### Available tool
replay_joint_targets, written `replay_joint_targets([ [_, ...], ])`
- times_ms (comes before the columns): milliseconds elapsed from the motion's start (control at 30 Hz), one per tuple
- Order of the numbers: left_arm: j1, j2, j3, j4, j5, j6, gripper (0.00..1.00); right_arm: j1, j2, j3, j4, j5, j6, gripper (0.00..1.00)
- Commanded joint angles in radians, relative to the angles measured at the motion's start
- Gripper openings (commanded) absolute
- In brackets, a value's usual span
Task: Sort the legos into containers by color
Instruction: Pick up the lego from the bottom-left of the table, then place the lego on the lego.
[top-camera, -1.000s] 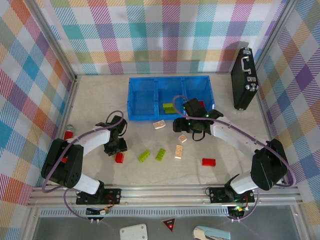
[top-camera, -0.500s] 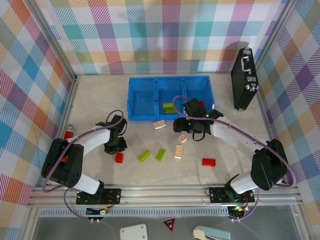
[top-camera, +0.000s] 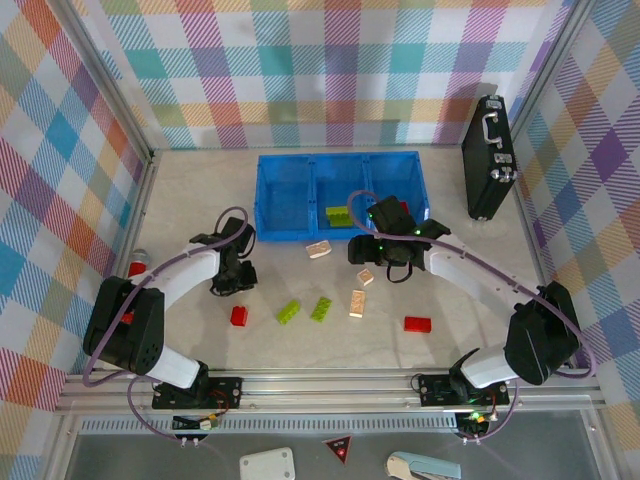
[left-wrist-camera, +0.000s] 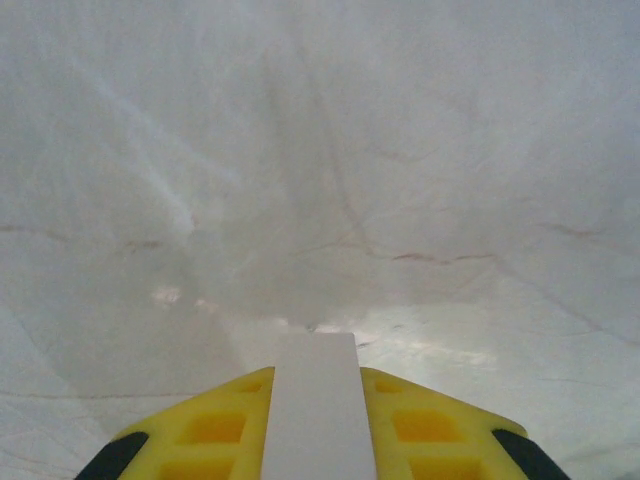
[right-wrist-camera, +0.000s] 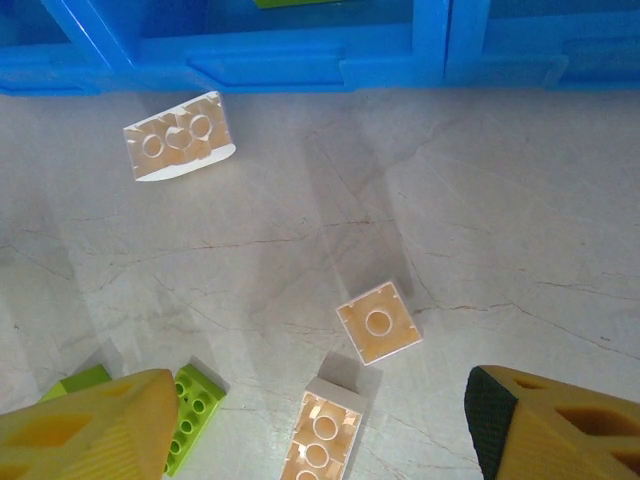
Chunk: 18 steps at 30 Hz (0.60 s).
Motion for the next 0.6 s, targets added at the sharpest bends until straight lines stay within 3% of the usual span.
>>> replay_joint_targets([
  [0,0.005,0.004,0.06,-0.052,0.028,0.038,0.17,0.006,-0.028,0.016,-0.03,0.019,0.017,0.77],
  [567,-0.006,0.161,0.395,-0.113,0.107,0.11,0.16,0.006,-0.136,-0.019,-0.108,0.092,0.041,0.77],
])
